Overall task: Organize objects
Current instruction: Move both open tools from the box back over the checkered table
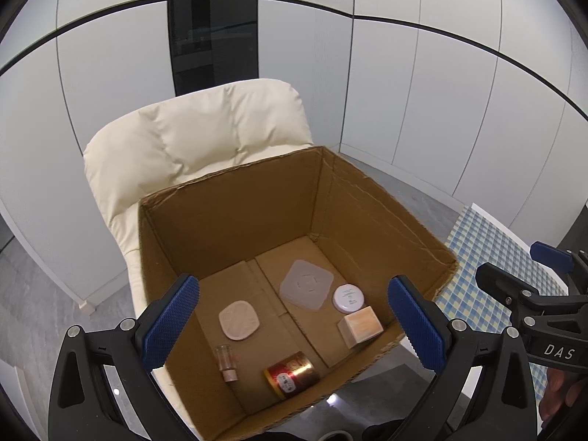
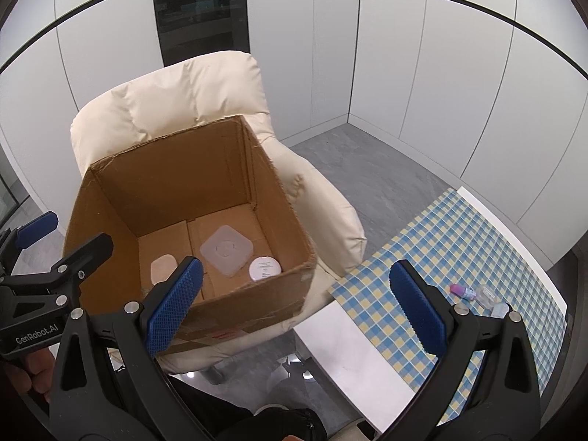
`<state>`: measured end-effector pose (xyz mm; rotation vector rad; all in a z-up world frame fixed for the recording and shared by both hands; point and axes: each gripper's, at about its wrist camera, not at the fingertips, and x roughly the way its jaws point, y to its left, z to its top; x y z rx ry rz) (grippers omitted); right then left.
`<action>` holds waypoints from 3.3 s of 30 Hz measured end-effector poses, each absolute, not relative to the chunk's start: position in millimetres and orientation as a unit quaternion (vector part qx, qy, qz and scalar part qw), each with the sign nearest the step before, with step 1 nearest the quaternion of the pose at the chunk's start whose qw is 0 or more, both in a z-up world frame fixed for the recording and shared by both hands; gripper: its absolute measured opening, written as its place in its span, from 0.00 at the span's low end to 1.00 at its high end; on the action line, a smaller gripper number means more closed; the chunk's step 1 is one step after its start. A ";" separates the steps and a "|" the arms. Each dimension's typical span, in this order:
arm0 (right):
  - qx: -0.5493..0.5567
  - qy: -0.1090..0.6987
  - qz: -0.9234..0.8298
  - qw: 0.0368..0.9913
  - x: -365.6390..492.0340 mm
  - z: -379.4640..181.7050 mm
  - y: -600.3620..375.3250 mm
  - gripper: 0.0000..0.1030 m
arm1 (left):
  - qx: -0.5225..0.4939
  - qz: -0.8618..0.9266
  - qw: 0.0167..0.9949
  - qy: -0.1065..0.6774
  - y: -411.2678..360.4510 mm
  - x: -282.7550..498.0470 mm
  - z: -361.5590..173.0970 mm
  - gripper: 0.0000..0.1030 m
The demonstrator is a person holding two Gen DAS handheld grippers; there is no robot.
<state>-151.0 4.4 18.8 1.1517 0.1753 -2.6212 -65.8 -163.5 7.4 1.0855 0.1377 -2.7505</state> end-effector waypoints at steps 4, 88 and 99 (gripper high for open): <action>0.398 0.057 -0.907 0.127 -150.2 18.8 16.6 1.00 | 0.367 -0.926 0.082 0.043 -153.3 -70.2 6.5 1.00; 0.406 -0.013 -0.913 -0.035 -105.2 21.5 218.0 1.00 | 0.375 -0.924 -0.069 -0.013 25.9 -105.6 2.0 1.00; 0.406 -0.023 -0.912 -0.054 -94.8 21.1 242.0 1.00 | 0.376 -0.922 -0.088 -0.021 51.7 -106.1 0.5 1.00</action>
